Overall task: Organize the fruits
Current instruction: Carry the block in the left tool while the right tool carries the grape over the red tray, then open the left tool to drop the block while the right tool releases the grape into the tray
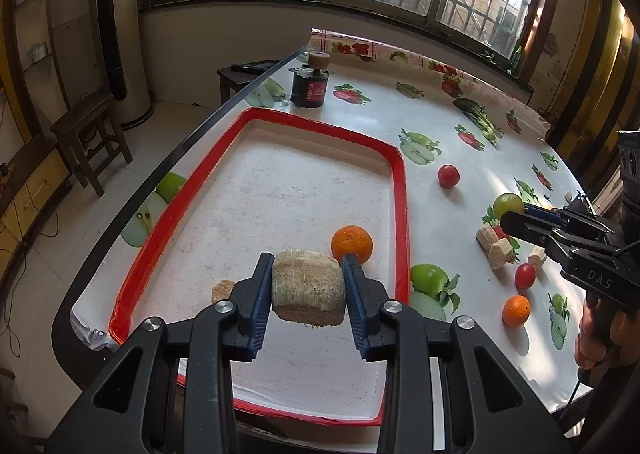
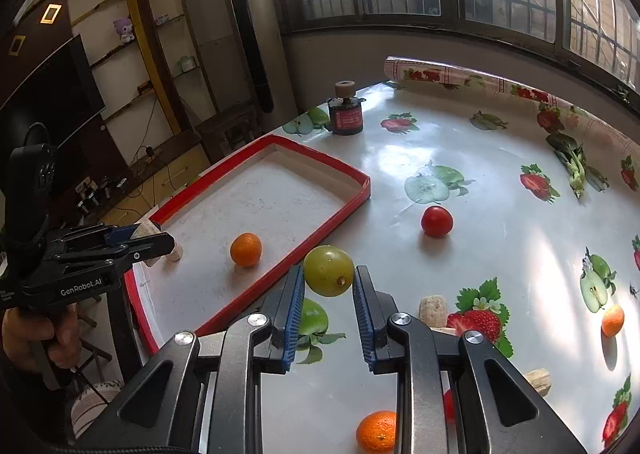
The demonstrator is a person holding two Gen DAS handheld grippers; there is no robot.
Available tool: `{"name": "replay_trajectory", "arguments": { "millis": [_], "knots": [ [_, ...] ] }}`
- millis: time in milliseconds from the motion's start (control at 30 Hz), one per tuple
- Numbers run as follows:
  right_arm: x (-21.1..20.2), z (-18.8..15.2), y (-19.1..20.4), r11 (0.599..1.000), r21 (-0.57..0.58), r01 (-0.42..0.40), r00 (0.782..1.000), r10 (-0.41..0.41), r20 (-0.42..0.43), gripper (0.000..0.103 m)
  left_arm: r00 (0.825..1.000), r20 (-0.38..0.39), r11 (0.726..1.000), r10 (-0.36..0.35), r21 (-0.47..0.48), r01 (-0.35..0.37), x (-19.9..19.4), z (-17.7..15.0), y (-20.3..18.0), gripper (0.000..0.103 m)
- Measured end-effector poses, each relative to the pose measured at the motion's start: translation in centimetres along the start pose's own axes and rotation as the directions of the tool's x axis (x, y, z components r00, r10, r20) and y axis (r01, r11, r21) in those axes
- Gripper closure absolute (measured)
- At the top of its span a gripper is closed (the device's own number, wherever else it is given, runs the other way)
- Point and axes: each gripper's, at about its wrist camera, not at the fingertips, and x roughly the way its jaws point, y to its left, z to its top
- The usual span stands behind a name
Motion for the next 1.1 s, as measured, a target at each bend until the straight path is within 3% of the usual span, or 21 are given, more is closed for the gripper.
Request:
{"name": "replay_trajectory", "arguments": {
  "millis": [333, 700, 1100],
  "knots": [
    [5.4, 3.7, 3.3, 0.995, -0.023, -0.094, 0.995, 0.093, -0.045, 0.078, 0.999, -0.021, 0.998, 0.031, -0.045, -0.032, 2.1, 1.9, 3.0, 0.072],
    [12.8, 5.2, 4.3, 0.995, -0.047, -0.093, 0.985, 0.085, -0.15, 0.078, 0.993, -0.104, 0.993, 0.047, -0.102, -0.057, 6.4, 2.6, 5.2, 0.071],
    [16.3, 4.5, 4.3, 0.994, -0.064, -0.084, 0.974, 0.068, -0.217, 0.076, 0.984, -0.161, 0.991, 0.069, -0.103, -0.086, 8.6, 2.0, 5.1, 0.071]
  ]
}}
